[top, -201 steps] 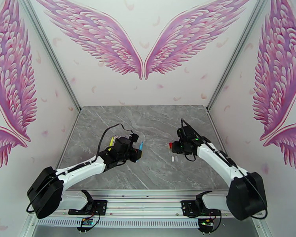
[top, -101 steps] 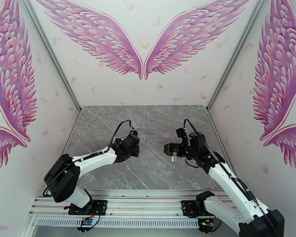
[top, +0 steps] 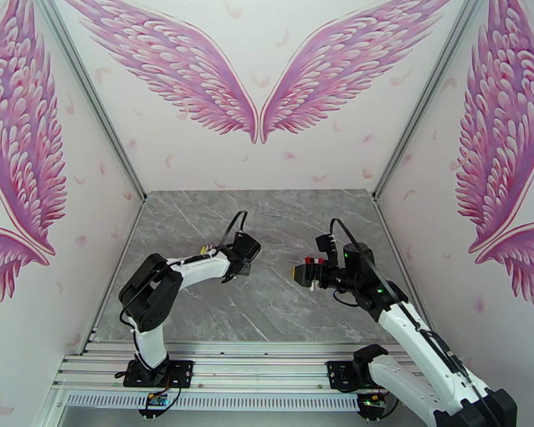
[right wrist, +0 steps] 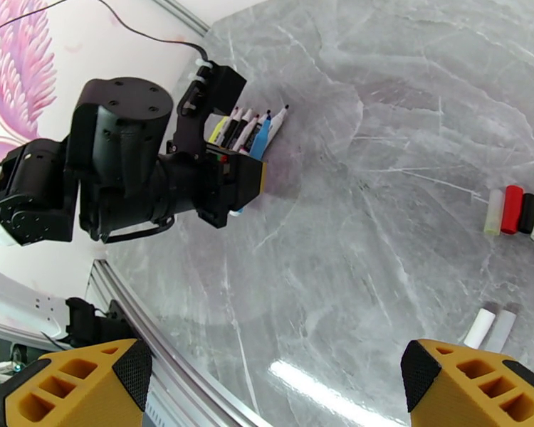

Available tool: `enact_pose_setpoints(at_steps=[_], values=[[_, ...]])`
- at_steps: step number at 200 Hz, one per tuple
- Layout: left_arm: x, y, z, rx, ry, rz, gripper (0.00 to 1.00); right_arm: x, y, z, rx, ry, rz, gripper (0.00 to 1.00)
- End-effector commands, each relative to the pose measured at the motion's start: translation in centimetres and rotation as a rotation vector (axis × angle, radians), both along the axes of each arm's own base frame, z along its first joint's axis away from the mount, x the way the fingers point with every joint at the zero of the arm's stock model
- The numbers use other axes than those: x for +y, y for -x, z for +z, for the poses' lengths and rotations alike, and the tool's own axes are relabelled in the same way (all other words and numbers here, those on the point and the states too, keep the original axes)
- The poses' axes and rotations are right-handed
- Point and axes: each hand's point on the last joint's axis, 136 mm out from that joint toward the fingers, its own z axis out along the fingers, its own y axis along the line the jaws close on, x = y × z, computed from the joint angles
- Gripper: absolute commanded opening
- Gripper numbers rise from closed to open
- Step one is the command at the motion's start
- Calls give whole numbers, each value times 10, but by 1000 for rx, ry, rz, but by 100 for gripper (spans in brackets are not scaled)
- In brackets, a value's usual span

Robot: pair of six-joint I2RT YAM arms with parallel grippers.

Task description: Open the pen caps

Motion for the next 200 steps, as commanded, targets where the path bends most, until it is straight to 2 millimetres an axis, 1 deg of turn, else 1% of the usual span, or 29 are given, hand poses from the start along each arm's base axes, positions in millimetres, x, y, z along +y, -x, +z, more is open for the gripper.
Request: enact_pose_setpoints(at_steps=[1,46,82,84,86,116,168,200], values=[[7,-9,0,-8,-52,25,0,3,2,-4,2,-7,12,99],[14,-17,-4,-5,-94,42,0,4,1,-5,7,-1,13,99],[16,-17,-10,7,-113,32,0,4,0,-6,8,5,11,99],[11,-23,-3,-10,-98,31,0,4,0,-6,8,6,12,99],[10,-24,-2,-13,-96,31,0,5,0,-6,9,7,13,99],[9,-27,-5,-6,-104,24,1,5,0,-8,14,12,14,99],[10,-29,-9,4,-111,20,7,4,-1,-10,18,22,11,99],[12,-29,-9,5,-117,23,14,4,0,-11,22,24,11,99]])
